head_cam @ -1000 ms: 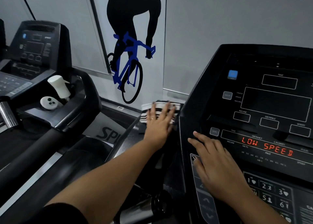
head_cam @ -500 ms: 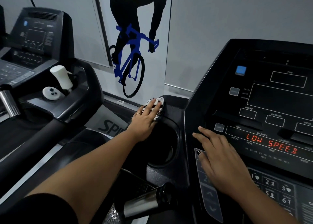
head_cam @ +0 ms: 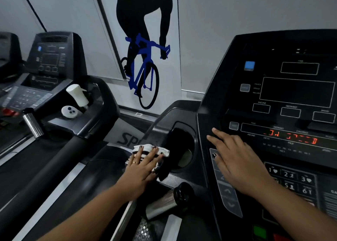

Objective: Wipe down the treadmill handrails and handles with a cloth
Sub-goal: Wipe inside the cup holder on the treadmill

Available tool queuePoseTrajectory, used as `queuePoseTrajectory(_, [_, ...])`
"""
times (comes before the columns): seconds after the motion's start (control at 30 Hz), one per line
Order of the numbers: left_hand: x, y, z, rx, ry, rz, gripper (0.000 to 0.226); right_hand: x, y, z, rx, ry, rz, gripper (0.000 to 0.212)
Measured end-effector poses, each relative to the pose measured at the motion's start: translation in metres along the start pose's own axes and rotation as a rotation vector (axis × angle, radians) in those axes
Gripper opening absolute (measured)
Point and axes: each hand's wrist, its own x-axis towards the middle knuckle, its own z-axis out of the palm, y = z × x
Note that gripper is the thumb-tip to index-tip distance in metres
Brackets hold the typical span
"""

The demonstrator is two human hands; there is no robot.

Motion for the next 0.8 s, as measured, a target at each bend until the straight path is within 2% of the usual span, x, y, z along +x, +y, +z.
queuePoseTrajectory(0.13, [-0.018,0.006,0.007,-0.027,0.001,0.014,0.066,-0.001,-0.002,-0.001,0.008,0.001,0.011,0.056])
queuePoseTrajectory(0.3, [0.009,0.01,-0.006,0.02,-0.047,0.056,0.06,0.0,-0.002,-0.001,-0.005,-0.008,0.013,0.056])
queuePoseTrajectory(0.47, [0.071,0.01,-0.015,-0.005,0.075,-0.147,0.058,0.003,-0.001,0.0,0.021,-0.006,0.014,0.056])
queuePoseTrajectory(0.53, [0.096,-0.006,-0.015,-0.004,0.076,-0.211,0.057,0.004,0.001,-0.001,0.038,0.004,0.015,0.055])
queuePoseTrajectory(0.63, [0.115,-0.03,-0.012,-0.038,0.061,-0.213,0.077,0.004,0.002,-0.001,0.054,0.008,0.011,0.052])
queuePoseTrajectory(0.8, [0.095,-0.017,-0.009,-0.007,0.091,-0.222,0.084,0.003,0.003,-0.001,0.063,0.022,0.009,0.049])
